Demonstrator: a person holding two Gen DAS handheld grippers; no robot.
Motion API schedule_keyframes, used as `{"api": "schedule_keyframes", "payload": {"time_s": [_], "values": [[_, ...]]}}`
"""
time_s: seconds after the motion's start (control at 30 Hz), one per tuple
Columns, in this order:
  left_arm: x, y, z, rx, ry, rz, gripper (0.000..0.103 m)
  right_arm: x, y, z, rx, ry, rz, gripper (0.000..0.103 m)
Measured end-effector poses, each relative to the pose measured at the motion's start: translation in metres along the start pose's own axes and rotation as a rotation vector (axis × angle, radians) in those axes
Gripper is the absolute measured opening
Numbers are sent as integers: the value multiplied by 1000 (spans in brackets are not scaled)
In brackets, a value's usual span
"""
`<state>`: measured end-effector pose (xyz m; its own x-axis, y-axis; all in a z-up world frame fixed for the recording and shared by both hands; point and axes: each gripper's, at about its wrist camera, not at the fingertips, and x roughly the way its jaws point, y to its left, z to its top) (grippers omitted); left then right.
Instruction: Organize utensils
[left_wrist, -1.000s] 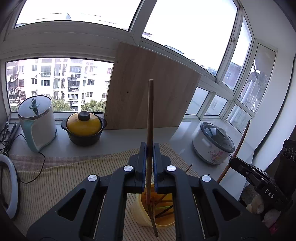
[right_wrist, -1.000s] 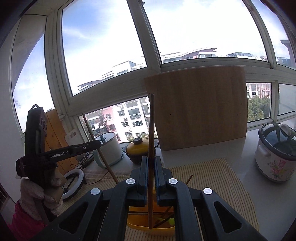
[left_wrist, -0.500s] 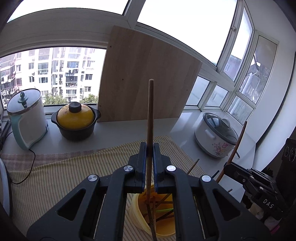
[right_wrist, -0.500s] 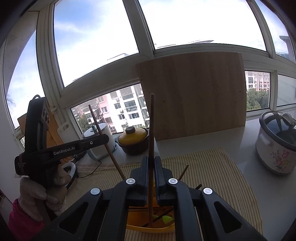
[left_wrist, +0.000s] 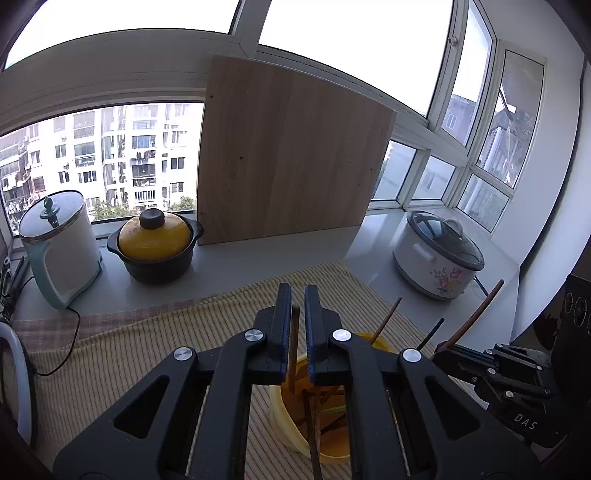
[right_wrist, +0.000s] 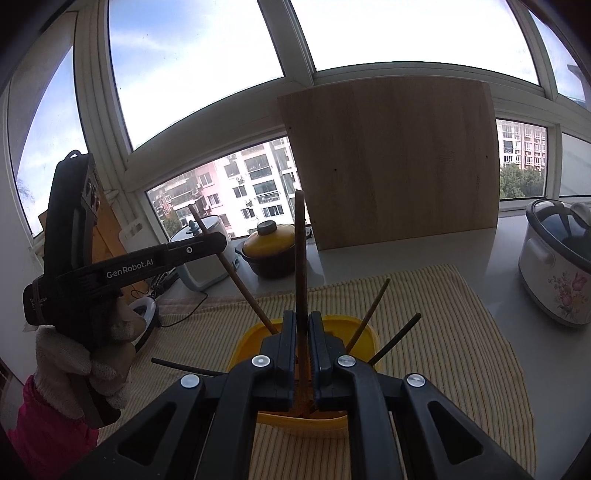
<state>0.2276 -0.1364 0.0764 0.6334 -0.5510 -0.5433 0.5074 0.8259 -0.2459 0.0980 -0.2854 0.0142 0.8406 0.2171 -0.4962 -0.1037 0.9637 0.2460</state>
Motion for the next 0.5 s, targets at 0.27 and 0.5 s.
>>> {"api": "schedule_keyframes", "payload": {"time_s": [0.27,0.5], "values": [[-16,-2,-7,-9,-17,-8,5,-4,0,-11,7,24,1,14],[-42,-2,-13,2,-54,-1,5,-15,10,-19,-11,11,-8,19]]}}
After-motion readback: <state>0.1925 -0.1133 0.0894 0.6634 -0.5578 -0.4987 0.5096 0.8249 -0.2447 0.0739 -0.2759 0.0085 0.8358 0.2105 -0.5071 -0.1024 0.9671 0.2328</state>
